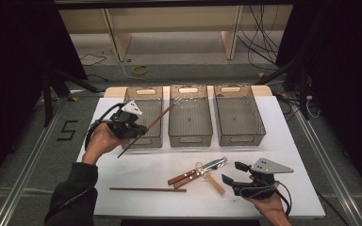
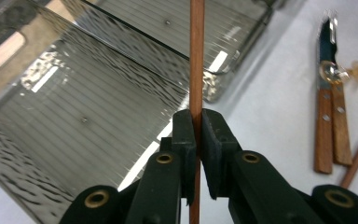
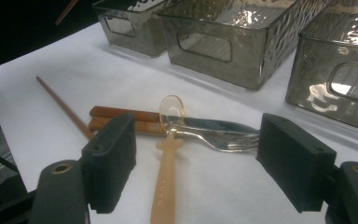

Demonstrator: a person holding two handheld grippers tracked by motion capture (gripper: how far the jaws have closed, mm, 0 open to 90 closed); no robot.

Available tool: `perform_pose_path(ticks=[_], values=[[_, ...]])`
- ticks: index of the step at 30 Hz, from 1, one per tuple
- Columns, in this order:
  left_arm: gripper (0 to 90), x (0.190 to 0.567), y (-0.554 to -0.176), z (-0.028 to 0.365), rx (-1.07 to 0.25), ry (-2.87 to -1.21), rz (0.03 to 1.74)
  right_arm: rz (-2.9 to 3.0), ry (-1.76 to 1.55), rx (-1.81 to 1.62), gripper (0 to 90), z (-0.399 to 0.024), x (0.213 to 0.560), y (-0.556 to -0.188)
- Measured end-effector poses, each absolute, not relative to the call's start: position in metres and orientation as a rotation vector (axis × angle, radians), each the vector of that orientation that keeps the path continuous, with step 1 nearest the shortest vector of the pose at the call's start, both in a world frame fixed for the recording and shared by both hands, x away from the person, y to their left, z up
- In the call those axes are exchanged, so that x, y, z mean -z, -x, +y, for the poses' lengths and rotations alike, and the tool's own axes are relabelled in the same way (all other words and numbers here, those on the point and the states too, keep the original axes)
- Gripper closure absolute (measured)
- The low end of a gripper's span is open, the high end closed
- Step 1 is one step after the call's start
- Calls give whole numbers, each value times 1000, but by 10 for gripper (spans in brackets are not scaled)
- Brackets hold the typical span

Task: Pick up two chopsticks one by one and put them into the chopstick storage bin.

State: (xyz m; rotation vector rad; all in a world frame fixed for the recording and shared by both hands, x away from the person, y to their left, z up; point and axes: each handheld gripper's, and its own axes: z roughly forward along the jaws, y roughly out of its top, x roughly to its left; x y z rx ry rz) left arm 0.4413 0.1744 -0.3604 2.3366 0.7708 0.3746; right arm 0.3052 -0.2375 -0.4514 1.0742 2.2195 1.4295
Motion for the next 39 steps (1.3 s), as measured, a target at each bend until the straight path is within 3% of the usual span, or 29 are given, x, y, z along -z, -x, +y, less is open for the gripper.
perform_pose_path(ticks=[14, 39], values=[[837, 344, -475, 179, -419, -2287, 859, 2221, -1079, -1434, 290, -238, 452, -306], [836, 359, -522, 194, -460, -2149, 1049, 2225, -1079, -1443, 290, -238, 452, -306]])
